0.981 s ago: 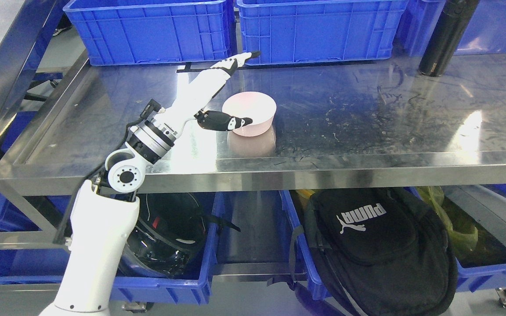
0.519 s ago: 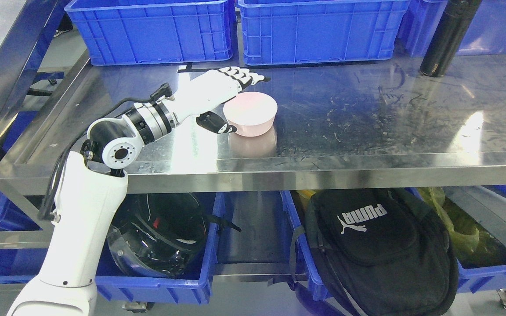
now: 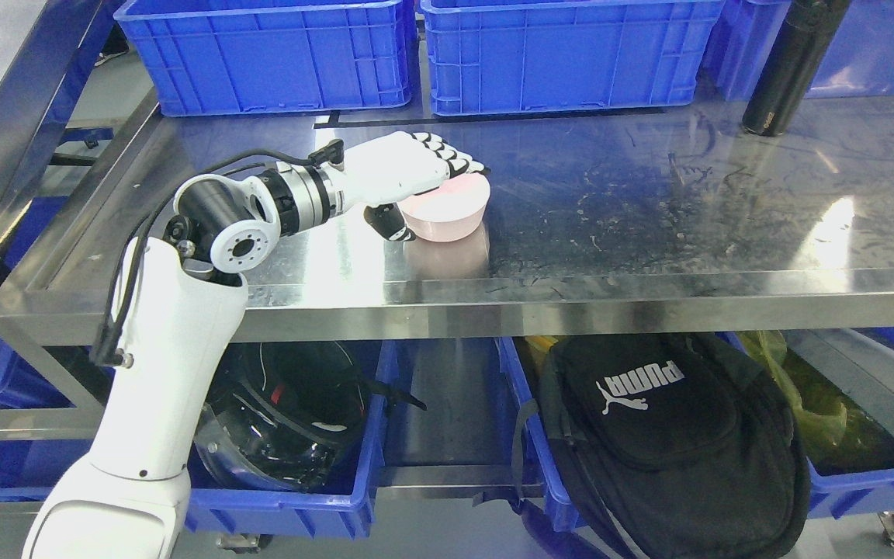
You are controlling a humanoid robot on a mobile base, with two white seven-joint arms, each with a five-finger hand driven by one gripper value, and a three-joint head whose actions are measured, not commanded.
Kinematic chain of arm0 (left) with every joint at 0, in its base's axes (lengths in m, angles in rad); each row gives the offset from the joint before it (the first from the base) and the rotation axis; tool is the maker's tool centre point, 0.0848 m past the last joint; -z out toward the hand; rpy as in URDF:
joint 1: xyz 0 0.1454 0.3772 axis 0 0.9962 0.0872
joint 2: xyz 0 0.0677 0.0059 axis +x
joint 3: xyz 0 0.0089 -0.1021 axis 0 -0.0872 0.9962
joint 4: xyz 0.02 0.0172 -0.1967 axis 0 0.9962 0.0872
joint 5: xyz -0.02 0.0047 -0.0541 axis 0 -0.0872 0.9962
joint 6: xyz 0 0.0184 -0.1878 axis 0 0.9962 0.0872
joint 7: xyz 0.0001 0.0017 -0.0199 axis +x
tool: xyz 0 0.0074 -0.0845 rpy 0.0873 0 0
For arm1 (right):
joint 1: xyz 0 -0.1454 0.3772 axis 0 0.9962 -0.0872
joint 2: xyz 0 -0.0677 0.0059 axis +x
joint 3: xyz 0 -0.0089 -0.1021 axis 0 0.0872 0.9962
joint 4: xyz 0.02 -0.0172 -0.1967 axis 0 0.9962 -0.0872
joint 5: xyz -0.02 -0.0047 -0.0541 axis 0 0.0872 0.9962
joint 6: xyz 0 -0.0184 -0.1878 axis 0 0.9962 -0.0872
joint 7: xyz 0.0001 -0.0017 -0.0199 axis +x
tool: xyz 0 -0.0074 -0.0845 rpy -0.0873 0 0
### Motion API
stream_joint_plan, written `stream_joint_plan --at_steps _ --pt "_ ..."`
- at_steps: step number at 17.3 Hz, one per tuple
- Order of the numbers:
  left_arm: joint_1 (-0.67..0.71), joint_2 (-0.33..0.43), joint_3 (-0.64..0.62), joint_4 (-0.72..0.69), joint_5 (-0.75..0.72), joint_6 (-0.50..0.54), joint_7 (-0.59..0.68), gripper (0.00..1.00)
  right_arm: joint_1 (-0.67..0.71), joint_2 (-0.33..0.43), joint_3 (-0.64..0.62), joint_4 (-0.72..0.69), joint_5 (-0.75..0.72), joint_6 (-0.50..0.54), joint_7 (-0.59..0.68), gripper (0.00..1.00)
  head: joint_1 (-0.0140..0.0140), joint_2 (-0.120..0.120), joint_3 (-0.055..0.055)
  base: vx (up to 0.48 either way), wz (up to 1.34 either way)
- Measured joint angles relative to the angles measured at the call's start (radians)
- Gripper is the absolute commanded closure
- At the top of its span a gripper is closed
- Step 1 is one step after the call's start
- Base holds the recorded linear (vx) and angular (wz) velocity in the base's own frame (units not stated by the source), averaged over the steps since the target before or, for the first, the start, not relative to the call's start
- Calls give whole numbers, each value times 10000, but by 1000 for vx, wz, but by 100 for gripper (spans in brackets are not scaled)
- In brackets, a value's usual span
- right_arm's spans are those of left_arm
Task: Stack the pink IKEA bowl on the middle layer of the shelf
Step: 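Close the left hand fingers around the pink bowl's rim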
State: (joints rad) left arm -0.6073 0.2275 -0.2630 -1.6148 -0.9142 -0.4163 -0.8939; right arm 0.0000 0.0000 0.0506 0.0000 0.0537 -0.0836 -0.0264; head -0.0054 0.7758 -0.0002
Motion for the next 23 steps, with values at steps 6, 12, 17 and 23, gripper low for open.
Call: stream_joint_plan --at_steps 6,12,17,23 --pt "87 -975 -213 0 -2491 427 -331 5 0 0 0 0 0 0 0 0 0 0 0 0 0" --pt "196 -1591 -314 83 -3377 1241 -338 17 0 0 0 0 0 0 0 0 0 0 0 0 0" --pt "106 -1860 -348 262 -3590 1996 -374 34 0 0 0 0 0 0 0 0 0 0 0 0 0" --pt "28 -2058 -408 542 -3553 2352 -563 37 0 0 0 0 0 0 0 0 0 0 0 0 0"
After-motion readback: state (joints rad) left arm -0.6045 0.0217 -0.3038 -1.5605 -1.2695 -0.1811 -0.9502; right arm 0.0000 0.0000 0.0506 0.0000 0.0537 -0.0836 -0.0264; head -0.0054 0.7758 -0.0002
